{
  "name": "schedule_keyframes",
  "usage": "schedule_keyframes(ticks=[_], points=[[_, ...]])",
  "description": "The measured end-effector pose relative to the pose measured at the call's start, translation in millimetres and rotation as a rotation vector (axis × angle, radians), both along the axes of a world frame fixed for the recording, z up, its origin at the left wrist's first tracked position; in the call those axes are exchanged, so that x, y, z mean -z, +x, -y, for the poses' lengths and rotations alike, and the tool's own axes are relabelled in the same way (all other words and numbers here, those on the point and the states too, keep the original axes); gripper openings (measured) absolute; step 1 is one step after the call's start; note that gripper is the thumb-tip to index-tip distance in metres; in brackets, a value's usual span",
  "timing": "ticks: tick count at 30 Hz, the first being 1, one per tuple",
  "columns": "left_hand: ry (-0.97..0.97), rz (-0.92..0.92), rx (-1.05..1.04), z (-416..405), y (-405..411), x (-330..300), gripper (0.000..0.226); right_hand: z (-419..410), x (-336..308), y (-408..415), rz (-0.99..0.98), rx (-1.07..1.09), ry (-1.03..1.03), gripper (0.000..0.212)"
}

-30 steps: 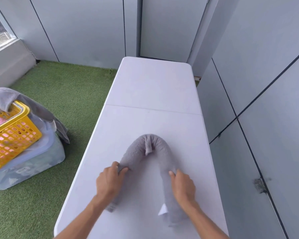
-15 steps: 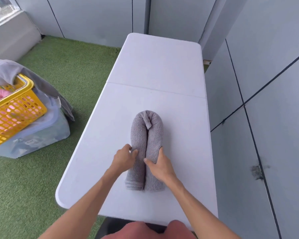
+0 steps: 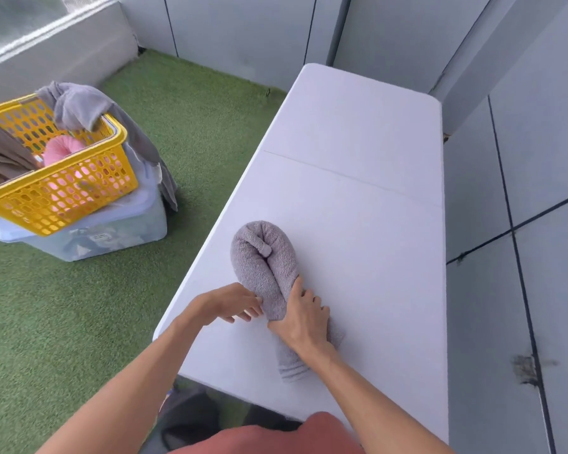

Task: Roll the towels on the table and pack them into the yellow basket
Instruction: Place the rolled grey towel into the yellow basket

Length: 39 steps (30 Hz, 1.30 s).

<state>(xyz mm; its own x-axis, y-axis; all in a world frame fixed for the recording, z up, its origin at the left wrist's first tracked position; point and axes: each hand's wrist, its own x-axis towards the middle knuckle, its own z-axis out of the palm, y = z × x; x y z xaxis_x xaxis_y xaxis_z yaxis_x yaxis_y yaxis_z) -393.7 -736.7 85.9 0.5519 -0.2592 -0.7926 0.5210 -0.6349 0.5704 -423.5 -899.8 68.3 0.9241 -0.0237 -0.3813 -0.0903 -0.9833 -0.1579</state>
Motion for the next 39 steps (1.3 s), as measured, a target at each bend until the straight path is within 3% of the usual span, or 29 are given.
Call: schedule_keyframes(ticks=[4,9,14,20,25,33,39], points=[[0.062,0.191,0.031,-58.4,8.2,9.0,0.035,-59.2,2.6,15.2,0.047,0.020,0.045,0.102],[0.461,0.552,-0.058,-187.0,1.4,20.2,0.039,-178.8,-3.1,43.3,0.017,0.011,0.136,0.104],[0.699,0.703,-0.185,-343.3,-3.0,18.4,0.033,-323.1,-11.1,70.0,-0.042,-0.079,0.227,0.099],[0.788,0.754,-0.367,-475.4,7.5,23.1,0.029,-456.3,-10.9,117.9,-0.054,-0.168,0.322,0.101],[0.827,0.796,-0.468,-556.5,48.7,40.6,0.030,-537.3,-1.5,199.5,0.011,-0.347,0.239,0.101],[0.841,0.695,-0.622,-676.4,163.7,85.9,0.026,-677.9,33.1,357.3,-0.013,-0.572,0.095,0.106],[0.890,0.528,-0.555,-751.1,231.9,122.5,0.032,-753.9,78.5,462.5,-0.100,-0.847,-0.114,0.106]])
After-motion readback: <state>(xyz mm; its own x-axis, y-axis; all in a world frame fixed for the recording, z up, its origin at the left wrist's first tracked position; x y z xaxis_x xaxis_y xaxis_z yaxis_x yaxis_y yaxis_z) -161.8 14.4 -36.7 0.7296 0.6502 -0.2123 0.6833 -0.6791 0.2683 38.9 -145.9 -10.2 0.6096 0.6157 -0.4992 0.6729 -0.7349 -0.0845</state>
